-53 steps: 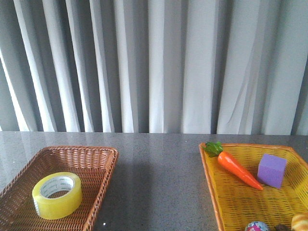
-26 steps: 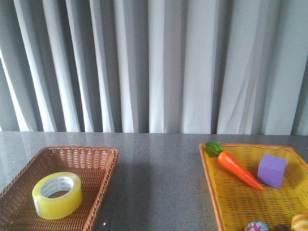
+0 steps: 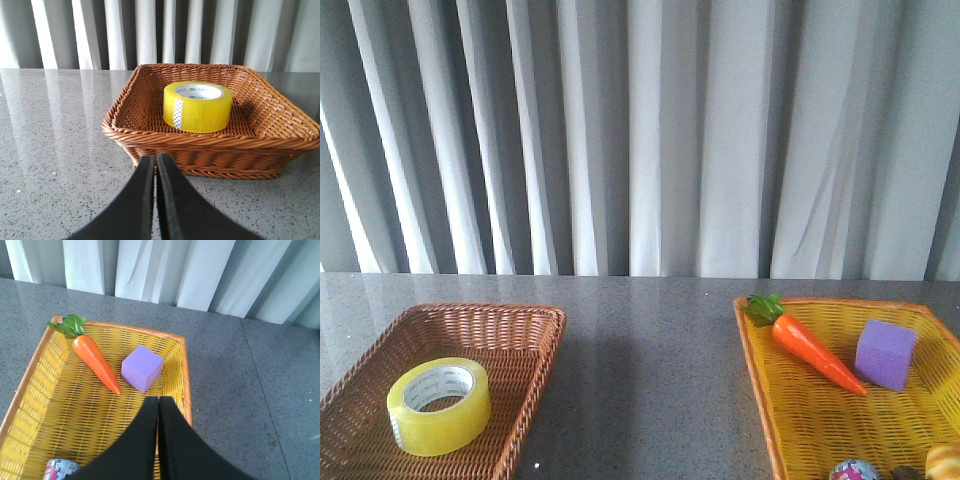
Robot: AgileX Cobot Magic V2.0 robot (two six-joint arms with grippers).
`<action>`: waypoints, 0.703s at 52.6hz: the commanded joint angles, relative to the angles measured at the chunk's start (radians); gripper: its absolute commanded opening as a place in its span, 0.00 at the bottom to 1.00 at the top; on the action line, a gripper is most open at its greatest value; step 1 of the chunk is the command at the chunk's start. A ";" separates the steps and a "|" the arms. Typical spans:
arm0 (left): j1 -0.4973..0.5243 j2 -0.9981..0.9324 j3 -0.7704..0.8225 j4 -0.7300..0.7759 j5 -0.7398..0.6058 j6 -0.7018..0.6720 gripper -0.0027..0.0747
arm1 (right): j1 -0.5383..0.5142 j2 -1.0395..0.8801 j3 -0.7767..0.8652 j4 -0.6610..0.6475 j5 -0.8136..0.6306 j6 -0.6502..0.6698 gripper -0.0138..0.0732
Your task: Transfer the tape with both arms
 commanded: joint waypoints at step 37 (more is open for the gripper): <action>-0.001 -0.017 -0.023 0.000 -0.075 -0.009 0.03 | -0.007 -0.088 0.036 0.026 -0.175 -0.014 0.15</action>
